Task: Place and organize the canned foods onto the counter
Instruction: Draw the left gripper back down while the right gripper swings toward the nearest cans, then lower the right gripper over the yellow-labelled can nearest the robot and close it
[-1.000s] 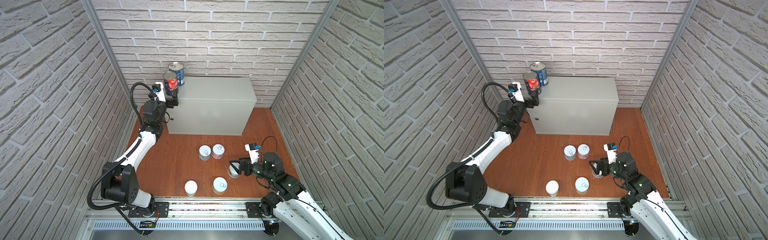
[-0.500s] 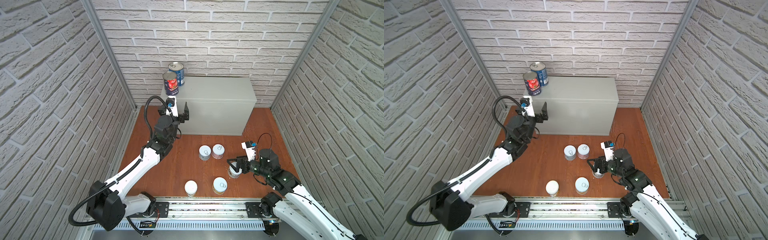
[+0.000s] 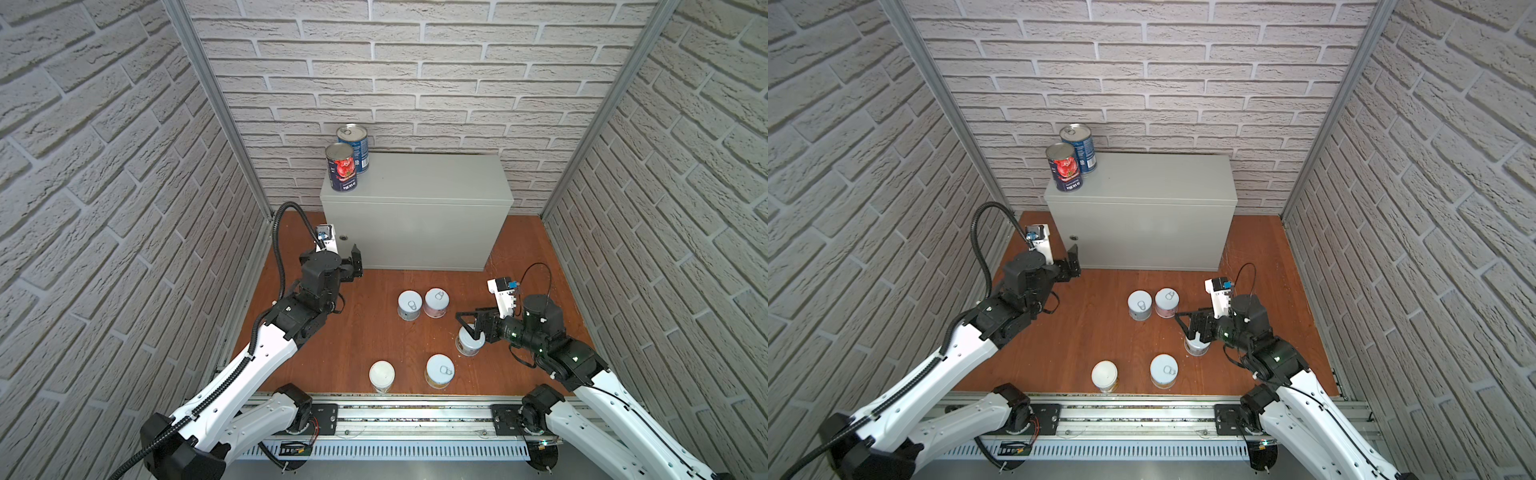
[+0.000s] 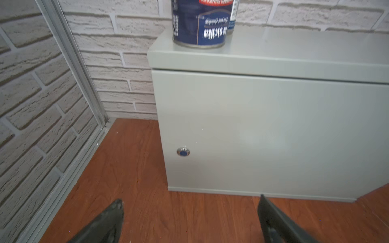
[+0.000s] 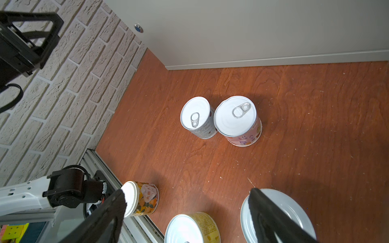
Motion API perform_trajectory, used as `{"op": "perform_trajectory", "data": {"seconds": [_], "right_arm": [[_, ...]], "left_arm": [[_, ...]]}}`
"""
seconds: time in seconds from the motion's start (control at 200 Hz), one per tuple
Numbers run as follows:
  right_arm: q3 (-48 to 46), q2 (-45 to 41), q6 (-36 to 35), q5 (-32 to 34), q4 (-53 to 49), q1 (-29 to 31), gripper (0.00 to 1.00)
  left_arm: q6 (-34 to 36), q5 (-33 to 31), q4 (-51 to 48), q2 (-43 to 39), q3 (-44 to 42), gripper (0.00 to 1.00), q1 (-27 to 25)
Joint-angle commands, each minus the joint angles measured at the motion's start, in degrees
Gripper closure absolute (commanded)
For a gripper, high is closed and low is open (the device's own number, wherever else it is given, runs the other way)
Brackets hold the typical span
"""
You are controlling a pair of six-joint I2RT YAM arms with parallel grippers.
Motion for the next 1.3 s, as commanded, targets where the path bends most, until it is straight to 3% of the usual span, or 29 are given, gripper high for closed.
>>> {"op": "perform_trajectory", "data": {"seconds": [0.0,0.135,0.235,0.48,0.7,0.96,1.295], "right_arm": [[1.21,1.37,3.31,2.13,3.83,2.68,0.08],[3.08,5.2,3.77,8.31,3.0,10.53,0.08],[4.65,9.84,4.65,12.44,4.04,17.61,0.08],[10.98,24.61,4.1,21.99,6.4,33.06,0.09],[17.14,36.83,3.5,23.42,6.71,40.89,0.09],[19.95,45.58,3.3,20.03,6.98,46.39,0.09],[23.08,51.25,3.75,21.64,3.41,49.27,0.09]], "left_arm": [[-5.54,2.41,-8.06,-3.01,-1.02,0.02,2.31],[-13.6,17.52,-10.97,-4.81,-2.82,0.02,12.82],[-13.78,24.22,-12.81,-5.3,-3.09,0.02,17.08],[-10.2,30.12,-18.68,-6.36,-3.56,0.02,22.2],[-10.58,36.89,-18.05,-7.89,-7.23,0.02,27.99],[-10.55,39.36,-16.94,-9.98,-8.52,0.02,30.73],[-10.9,39.34,-16.58,-11.28,-9.21,0.02,30.82]]}}
